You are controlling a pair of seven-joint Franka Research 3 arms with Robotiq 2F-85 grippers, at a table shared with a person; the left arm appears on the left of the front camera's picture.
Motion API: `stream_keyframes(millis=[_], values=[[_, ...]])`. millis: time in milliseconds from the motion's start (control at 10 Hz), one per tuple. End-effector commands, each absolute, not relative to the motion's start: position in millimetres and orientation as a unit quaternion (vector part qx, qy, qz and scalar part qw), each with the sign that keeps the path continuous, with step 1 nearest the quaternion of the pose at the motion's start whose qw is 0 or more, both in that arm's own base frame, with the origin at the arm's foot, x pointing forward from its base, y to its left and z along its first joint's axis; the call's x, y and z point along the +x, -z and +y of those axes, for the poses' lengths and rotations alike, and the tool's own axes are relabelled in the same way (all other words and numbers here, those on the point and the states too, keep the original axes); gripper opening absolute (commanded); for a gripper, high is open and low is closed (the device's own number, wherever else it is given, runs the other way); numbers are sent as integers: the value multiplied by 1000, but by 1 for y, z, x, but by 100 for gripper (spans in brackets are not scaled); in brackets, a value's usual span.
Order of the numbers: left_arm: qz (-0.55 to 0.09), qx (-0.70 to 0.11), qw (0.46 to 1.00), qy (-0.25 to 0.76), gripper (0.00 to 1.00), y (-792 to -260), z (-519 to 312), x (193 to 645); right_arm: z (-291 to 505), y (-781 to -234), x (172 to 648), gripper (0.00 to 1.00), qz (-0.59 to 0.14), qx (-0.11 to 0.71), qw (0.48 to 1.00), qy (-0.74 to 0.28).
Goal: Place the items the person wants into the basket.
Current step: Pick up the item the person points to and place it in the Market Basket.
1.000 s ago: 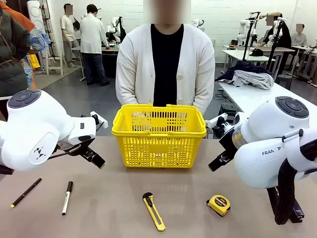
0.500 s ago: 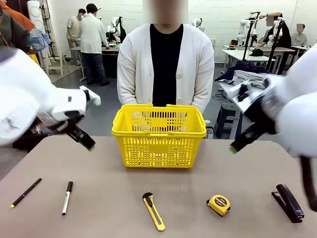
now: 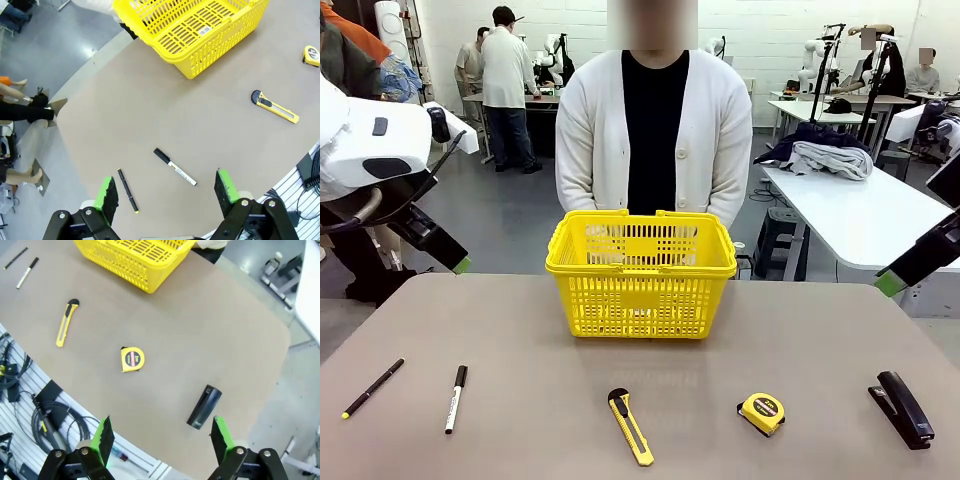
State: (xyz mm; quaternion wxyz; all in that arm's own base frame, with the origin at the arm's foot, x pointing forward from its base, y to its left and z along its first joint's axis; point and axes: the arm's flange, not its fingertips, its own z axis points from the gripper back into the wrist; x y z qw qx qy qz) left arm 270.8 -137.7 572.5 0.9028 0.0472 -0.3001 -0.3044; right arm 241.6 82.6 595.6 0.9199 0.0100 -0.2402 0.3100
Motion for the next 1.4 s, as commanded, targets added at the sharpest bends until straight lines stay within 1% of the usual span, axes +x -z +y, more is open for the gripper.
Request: stream_keyframes(millis=[0, 300, 400, 500, 600, 700, 800, 900, 1200, 1300], values=[[-295, 43, 905, 305, 100, -562, -137, 282, 88, -589, 243, 100, -243, 7, 918, -312], [-292, 45, 906, 304, 100, -567, -138, 277, 86, -595, 241, 100, -240, 6, 919, -313], [-279, -115, 894, 331, 100, -569, -93, 289, 50, -573, 264, 100, -233, 105, 916, -308], [-282, -210, 871, 343, 100, -569, -54, 294, 19, -553, 278, 100, -238, 182, 904, -304], [-306, -279, 844, 341, 100, -567, -14, 295, -11, -534, 285, 100, -248, 237, 891, -296], [-312, -330, 836, 308, 100, -560, 29, 298, -44, -515, 289, 100, -250, 293, 879, -281], [-316, -341, 835, 294, 100, -549, 57, 298, -72, -501, 290, 100, -263, 321, 868, -271], [-316, -327, 845, 281, 100, -542, 77, 295, -95, -494, 287, 100, -278, 329, 867, -251], [-329, -295, 864, 240, 100, -529, 124, 273, -155, -498, 254, 100, -340, 325, 859, -201], [-330, -291, 870, 222, 100, -526, 137, 265, -172, -503, 240, 100, -346, 322, 859, -194]])
